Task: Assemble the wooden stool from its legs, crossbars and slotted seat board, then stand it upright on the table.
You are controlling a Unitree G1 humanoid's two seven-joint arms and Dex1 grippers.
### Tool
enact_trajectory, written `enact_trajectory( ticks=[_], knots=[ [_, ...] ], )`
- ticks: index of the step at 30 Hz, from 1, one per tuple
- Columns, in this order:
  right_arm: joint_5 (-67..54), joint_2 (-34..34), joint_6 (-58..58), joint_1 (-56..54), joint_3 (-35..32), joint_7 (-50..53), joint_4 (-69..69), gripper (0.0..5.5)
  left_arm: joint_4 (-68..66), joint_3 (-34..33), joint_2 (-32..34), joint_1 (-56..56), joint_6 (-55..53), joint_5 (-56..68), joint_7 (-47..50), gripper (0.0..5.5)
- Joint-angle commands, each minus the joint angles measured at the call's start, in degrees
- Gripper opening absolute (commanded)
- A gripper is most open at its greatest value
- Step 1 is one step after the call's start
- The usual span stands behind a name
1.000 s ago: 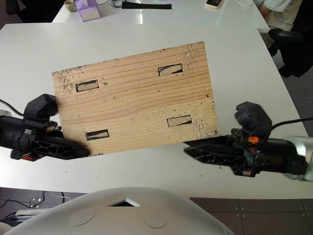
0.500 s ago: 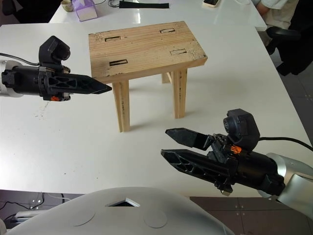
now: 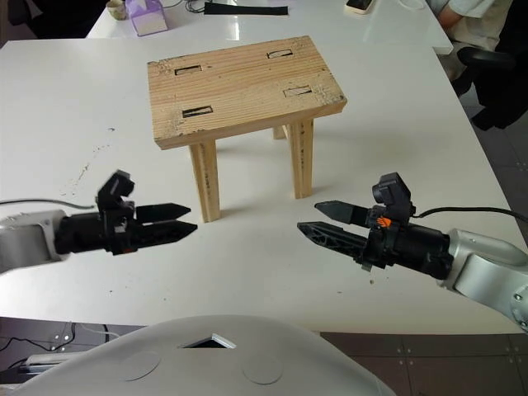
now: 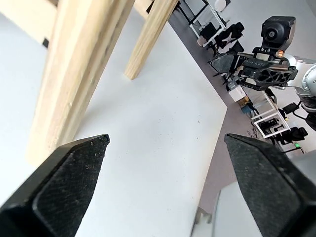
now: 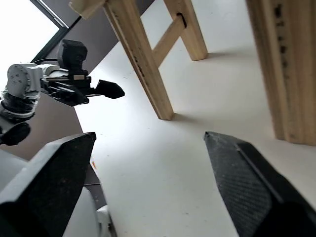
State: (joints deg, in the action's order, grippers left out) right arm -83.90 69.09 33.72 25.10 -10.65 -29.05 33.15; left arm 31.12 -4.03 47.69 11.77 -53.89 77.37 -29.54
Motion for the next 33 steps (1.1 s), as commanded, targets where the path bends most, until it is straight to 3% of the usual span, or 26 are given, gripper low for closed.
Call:
enact_trajectory(
  ticks=[1, 4, 8, 12, 16, 19, 24, 33],
  knots=[
    [15.6, -10.0, 0.0, -12.5, 10.5, 1.0, -7.8, 4.03, -4.5, 8.6, -11.7, -0.8, 8.9, -15.4, 3.9, 4.31],
    [24.1, -18.2, -1.1, -19.4, 14.9, 2.9, -14.3, 4.03, -12.6, 11.2, -17.3, -4.3, 15.4, -26.1, 5.5, 4.31],
    [30.5, -27.2, -2.5, -23.9, 15.4, 4.2, -19.7, 4.03, -23.6, 10.3, -21.4, -10.5, 22.4, -34.6, 3.8, 4.31],
    [38.9, -29.8, -5.8, -22.9, 14.0, 4.1, -22.5, 4.03, -20.9, 8.2, -20.7, -9.5, 24.0, -35.2, -1.3, 4.31],
    [50.0, -32.6, -13.0, -21.1, 9.8, 9.7, -31.2, 4.03, -20.8, 1.9, -18.5, -5.7, 30.2, -39.0, -4.1, 4.31],
    [53.8, -39.9, -20.7, -22.8, 6.0, 14.9, -36.9, 4.03, -31.1, -1.8, -19.8, -7.0, 42.4, -48.2, -0.1, 4.31],
    [62.6, -50.9, -33.0, -26.9, 6.6, 21.0, -45.1, 4.03, -48.0, -3.7, -25.9, -14.3, 59.7, -61.5, 12.5, 4.31],
    [76.3, -57.4, -48.0, -30.1, 7.5, 26.7, -55.7, 4.03, -54.9, 0.1, -35.6, -15.9, 68.8, -68.2, 15.2, 4.31]
  ],
)
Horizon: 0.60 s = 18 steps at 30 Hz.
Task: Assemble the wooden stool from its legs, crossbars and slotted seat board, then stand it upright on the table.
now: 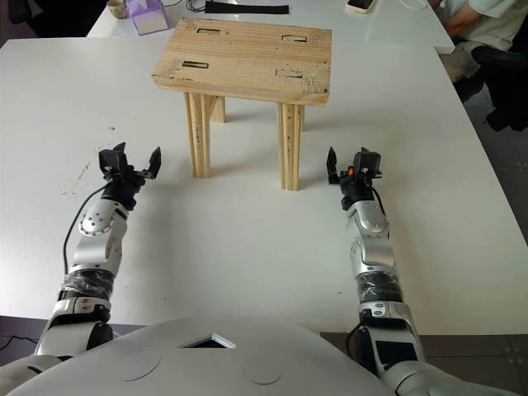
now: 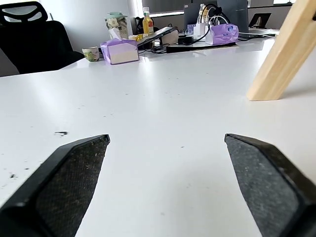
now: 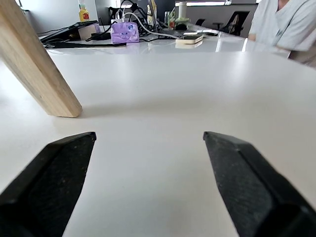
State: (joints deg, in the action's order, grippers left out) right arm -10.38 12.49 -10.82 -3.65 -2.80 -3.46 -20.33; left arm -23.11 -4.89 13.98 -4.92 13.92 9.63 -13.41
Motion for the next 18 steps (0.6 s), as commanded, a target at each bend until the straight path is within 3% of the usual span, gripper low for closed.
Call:
enact_trajectory(
  ticks=[1, 8, 18],
  knots=[
    [4.2, -0.8, -4.6, -1.8, -0.2, 1.5, -3.2, 4.03, -0.9, 1.2, -2.3, 0.8, 1.0, -0.3, -1.7, 4.31],
    [8.7, -1.2, -10.2, -7.8, -0.4, 2.8, -13.3, 4.03, -5.7, 1.3, -4.9, -4.6, 1.9, -1.3, -1.3, 4.31],
    [11.2, -1.9, -12.7, -17.1, -1.7, 6.7, -27.5, 4.03, -15.2, 0.7, -10.2, -7.8, 7.6, -6.0, 8.9, 4.31]
  ],
)
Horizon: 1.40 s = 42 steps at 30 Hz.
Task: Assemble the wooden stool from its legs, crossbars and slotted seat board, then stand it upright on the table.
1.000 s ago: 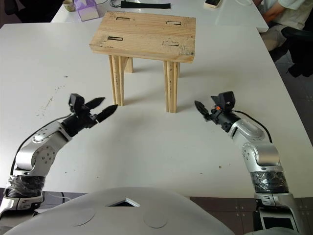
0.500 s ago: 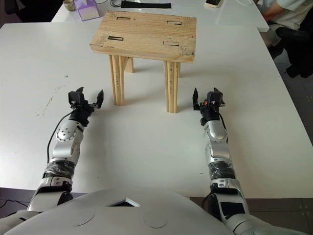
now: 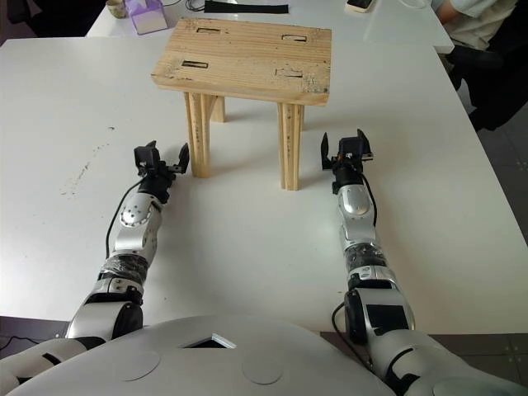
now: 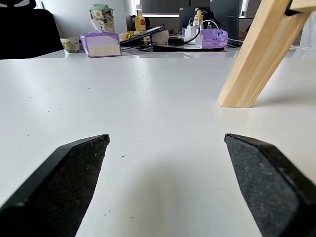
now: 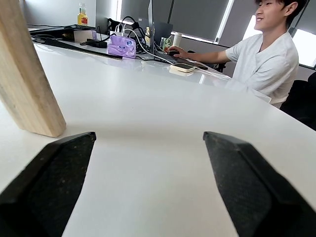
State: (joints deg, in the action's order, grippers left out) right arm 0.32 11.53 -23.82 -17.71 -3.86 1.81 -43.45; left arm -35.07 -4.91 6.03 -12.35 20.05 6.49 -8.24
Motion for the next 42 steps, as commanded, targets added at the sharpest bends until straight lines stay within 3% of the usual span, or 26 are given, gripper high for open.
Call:
enact_trajectory(
  ticks=[1, 13, 23, 31, 42],
  knots=[
    [0.6, -1.1, 0.1, -3.7, -0.5, 1.4, -5.2, 4.03, -3.9, 0.8, -2.6, -0.6, 1.9, -3.2, 4.6, 4.31],
    [3.5, -1.3, -0.9, -6.5, 1.0, 1.9, -8.8, 4.03, -7.5, 1.4, -3.5, -2.5, 5.0, -5.4, 6.9, 4.31],
    [-0.8, -4.2, 4.5, -7.0, -3.5, 5.6, -7.6, 4.03, -6.0, 2.2, -3.9, -3.2, 3.1, -5.2, 5.5, 4.31],
    [1.2, -8.6, 3.6, -9.5, -1.2, 7.1, -8.9, 4.03, -5.8, 1.6, -2.6, -2.9, 2.1, -4.3, 4.6, 4.31],
    [2.0, -6.4, 3.5, -10.6, -2.6, 9.8, -9.3, 4.03, -5.6, 2.0, -2.1, -3.0, 2.5, -4.9, 4.2, 4.31]
  ],
)
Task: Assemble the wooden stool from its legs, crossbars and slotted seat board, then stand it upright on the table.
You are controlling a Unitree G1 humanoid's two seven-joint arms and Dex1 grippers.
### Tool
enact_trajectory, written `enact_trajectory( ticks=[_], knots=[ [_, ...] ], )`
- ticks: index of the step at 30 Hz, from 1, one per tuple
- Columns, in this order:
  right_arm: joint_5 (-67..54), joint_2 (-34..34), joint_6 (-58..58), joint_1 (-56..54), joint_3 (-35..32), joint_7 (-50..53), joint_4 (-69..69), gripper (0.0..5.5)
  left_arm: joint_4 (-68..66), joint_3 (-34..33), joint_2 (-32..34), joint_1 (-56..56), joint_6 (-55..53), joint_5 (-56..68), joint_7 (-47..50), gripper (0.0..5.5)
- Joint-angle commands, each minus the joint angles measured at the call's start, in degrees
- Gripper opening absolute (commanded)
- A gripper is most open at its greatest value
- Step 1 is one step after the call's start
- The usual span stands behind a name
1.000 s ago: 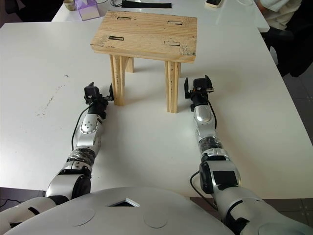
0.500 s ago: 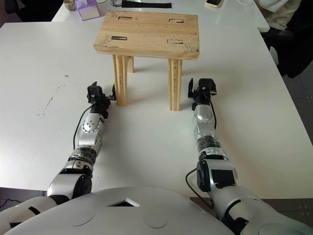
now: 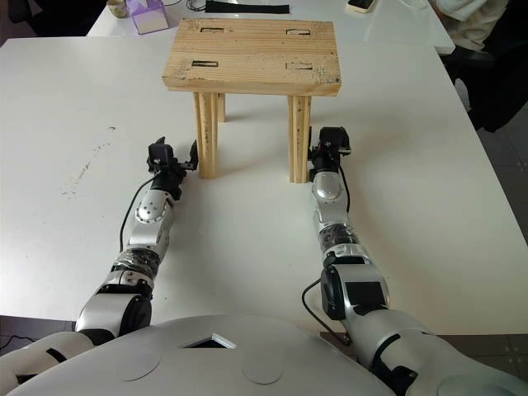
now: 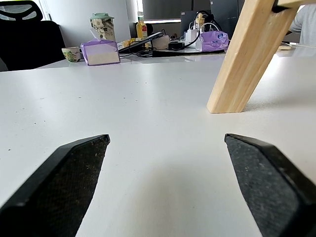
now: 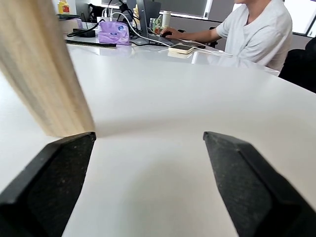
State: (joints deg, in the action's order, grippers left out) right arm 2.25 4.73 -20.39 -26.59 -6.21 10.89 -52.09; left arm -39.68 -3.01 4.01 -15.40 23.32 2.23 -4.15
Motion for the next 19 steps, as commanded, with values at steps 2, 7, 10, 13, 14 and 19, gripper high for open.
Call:
enact_trajectory(
  ticks=[2, 7, 10, 13, 14, 19],
  knots=[
    [0.2, 0.7, -0.1, -1.8, -0.4, 0.9, -0.7, 4.03, -0.5, 0.2, -0.4, 0.2, -0.9, -0.6, 0.2, 4.31],
    [-0.4, 2.1, 0.1, -1.7, -1.6, 1.3, -1.4, 4.03, -1.6, 0.2, -0.2, -0.1, -0.3, -0.7, -0.1, 4.31],
    [-0.6, 3.0, 0.4, -2.2, -1.8, 0.0, -2.0, 4.03, -3.3, -0.4, -0.3, -0.9, 0.5, -0.5, 0.8, 4.31],
    [-0.6, 4.1, 0.3, -2.8, -1.7, -1.1, -2.1, 4.03, -4.6, -0.9, -0.7, -1.7, 1.3, -0.2, 1.6, 4.31],
    [-0.7, 4.4, 0.4, -3.0, -1.9, -1.2, -2.4, 4.03, -5.2, -0.9, -0.9, -2.1, 1.4, -0.3, 1.9, 4.31],
    [-1.1, 5.3, 0.4, -3.4, -2.6, -1.4, -3.5, 4.03, -7.3, -1.1, -2.0, -3.0, 2.3, -0.4, 2.5, 4.31]
  ],
)
